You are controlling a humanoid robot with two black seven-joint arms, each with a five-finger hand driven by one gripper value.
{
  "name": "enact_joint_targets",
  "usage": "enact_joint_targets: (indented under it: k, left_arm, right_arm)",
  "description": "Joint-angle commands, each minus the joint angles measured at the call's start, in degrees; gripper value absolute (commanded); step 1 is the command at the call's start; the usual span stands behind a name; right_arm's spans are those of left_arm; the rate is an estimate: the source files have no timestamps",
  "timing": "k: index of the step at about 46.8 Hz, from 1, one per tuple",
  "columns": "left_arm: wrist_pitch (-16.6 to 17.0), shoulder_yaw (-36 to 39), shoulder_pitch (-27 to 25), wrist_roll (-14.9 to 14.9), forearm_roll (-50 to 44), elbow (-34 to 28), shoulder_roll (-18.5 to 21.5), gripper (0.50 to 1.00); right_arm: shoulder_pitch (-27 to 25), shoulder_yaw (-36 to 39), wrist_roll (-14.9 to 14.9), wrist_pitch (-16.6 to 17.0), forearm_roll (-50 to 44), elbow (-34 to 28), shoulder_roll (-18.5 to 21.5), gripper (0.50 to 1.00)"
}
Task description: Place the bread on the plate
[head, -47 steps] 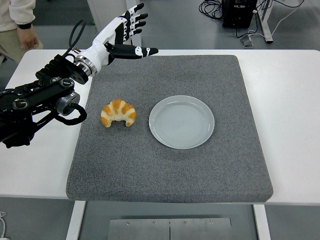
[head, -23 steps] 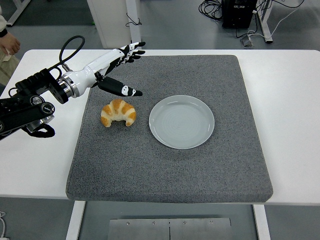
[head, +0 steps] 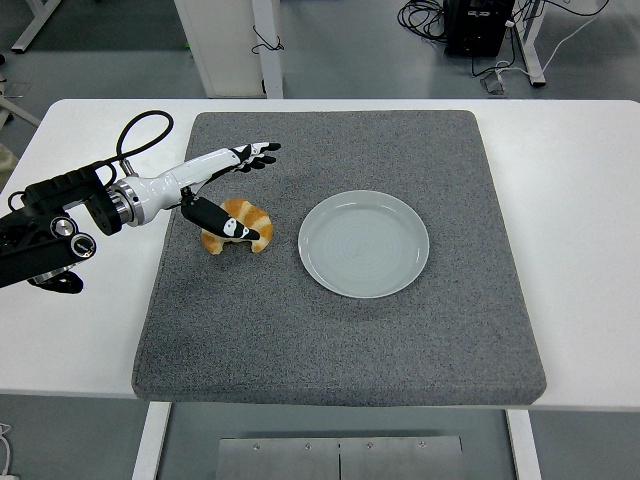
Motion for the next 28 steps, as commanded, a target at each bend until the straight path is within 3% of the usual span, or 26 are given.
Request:
enact_joint_targets:
  k: [1, 16, 28]
  left_arm:
    - [0.1, 0.4, 0.0, 0.2, 0.8, 0.1, -0.1, 0.969]
    - [1.0, 1.0, 0.7, 0.2, 7.1, 0.8, 0.1, 0.969]
    - [4.2, 4.3, 0.9, 0.1, 11.4, 1.5, 0.1, 0.969]
  right_arm:
    - [0.0, 0.0, 0.1, 0.0, 0.0, -0.1, 0.0, 1.0]
    - [0.0, 0.0, 0.0, 0.0, 0.0, -0.1, 0.0, 1.0]
    - [0.0, 0.0, 0.0, 0.0, 0.0, -0.1, 0.0, 1.0]
